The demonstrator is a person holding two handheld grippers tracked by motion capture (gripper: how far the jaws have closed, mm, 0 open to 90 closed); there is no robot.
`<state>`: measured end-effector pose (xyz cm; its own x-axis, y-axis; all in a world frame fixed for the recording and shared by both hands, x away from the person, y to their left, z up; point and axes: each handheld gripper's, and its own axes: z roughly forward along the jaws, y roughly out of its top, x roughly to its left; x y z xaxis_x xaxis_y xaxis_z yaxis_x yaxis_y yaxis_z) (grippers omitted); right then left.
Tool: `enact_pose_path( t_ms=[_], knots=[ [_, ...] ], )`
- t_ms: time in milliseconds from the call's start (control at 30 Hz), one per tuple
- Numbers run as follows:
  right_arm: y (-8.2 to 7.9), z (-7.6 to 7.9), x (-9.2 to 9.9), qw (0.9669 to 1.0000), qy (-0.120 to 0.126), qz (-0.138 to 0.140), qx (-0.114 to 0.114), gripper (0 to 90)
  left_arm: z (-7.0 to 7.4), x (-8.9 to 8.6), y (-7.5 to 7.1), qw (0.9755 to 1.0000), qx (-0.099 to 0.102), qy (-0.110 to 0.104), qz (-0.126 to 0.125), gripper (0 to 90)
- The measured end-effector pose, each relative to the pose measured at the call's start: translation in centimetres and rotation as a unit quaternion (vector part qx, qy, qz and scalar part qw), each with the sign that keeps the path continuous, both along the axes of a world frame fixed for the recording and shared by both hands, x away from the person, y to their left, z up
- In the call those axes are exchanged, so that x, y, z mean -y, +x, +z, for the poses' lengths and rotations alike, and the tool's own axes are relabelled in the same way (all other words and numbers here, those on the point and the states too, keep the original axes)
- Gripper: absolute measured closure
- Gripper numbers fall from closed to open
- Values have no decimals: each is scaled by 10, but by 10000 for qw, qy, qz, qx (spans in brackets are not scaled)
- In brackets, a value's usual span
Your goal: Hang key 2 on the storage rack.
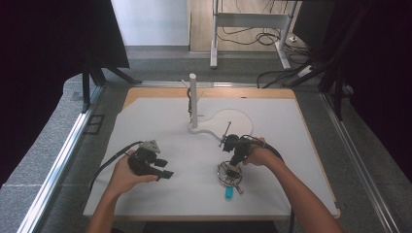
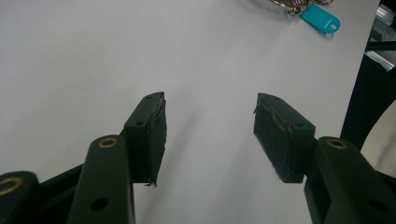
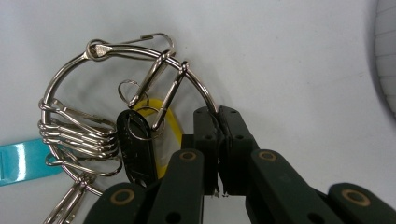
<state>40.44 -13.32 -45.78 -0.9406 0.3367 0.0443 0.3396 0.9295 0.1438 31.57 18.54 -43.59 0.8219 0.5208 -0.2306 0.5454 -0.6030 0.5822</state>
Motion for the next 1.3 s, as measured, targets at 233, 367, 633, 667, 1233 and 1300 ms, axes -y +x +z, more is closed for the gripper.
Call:
enact_pose_path(
  t_ms=[233,367,633,667,1233,1300],
  knots=[
    [2,5,8,9993,16,-293,-246,868,1,-1,0,10000,18,-6,5,447],
    [3,17,21,9966,256,-685,-388,870,1,-1,0,10000,33,-23,18,447],
    [-2,39,32,9909,711,-965,-613,873,3,-2,-1,9999,95,-78,70,451],
    [-2,41,32,9912,686,-950,-619,873,3,-2,-1,9999,96,-78,74,451],
    [-1,91,41,9907,780,-1058,-352,879,3,-3,0,9999,93,-37,46,450],
    [-1,100,40,9909,800,-1040,-289,879,2,-2,0,9999,101,-34,36,450]
  ],
)
